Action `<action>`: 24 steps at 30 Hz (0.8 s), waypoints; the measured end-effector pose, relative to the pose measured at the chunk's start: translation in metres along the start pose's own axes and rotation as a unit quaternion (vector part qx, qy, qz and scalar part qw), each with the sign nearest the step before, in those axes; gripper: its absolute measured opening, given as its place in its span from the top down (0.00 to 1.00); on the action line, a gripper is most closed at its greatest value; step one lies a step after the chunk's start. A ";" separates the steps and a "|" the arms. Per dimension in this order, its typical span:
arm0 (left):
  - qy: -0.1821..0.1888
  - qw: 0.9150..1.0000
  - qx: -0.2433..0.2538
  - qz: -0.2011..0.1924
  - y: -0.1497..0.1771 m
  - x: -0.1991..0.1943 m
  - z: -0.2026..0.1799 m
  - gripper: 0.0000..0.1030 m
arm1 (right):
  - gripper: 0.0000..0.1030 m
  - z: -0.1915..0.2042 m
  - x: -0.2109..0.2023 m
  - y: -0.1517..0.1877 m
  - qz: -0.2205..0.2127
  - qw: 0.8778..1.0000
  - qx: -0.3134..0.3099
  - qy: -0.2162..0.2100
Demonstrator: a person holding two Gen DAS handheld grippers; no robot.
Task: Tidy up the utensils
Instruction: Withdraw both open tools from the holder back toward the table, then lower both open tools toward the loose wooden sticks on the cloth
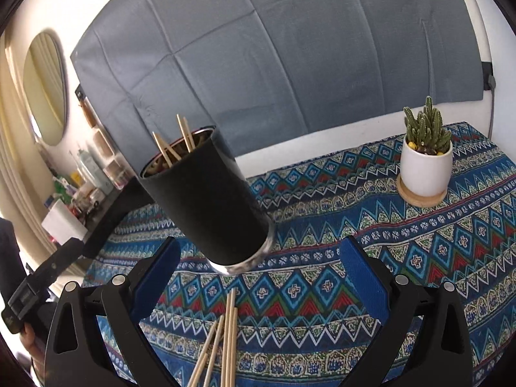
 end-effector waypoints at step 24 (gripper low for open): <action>0.056 0.969 0.042 0.236 0.097 0.060 -0.027 0.06 | 0.08 -0.019 0.045 0.071 0.154 0.988 -0.032 -0.007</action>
Point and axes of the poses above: each gripper's, at about its wrist camera, not at the fingertips, and x roughly the way its jaws point, z to its left, y to its underside, the point moved 2 cm from there along x, roughly the way its jaws point, and after that the axes turned 1 degree about -y, right-handed, at the moved point
